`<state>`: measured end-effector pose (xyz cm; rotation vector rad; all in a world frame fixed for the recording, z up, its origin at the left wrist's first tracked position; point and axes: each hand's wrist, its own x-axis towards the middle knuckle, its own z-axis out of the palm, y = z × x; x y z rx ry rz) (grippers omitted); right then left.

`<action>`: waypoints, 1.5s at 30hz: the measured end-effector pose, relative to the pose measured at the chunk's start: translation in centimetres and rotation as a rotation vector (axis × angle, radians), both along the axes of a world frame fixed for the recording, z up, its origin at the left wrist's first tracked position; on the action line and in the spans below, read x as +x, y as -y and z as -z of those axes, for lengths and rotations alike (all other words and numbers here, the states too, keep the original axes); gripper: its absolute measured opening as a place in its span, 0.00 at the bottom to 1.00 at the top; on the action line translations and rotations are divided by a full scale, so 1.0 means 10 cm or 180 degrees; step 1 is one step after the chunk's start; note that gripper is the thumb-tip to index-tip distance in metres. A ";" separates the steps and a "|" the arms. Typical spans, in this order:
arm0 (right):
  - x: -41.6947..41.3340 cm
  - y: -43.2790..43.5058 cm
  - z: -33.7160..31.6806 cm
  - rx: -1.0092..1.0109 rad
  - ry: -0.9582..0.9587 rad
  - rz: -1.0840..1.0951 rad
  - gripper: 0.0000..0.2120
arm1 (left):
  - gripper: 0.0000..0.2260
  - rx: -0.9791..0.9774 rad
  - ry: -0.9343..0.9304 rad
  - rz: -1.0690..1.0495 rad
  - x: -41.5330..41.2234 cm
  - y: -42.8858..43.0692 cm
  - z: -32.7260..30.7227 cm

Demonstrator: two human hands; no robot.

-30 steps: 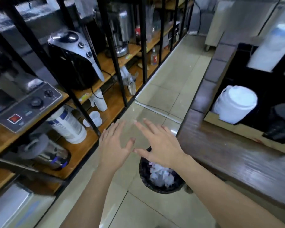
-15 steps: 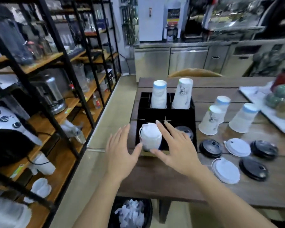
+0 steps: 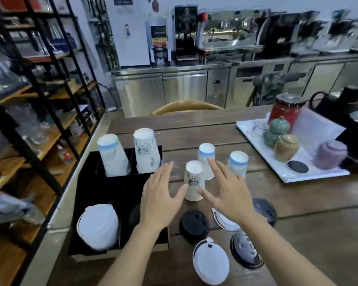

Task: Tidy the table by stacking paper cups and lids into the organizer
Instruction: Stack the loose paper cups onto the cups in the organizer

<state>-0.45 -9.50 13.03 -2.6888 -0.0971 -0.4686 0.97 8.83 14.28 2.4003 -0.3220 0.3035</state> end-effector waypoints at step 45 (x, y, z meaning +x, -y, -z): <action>1.14 0.99 -0.50 0.0149 0.1163 0.1126 0.26 | 0.21 -0.2128 -0.1323 0.1560 1.56 1.51 -0.28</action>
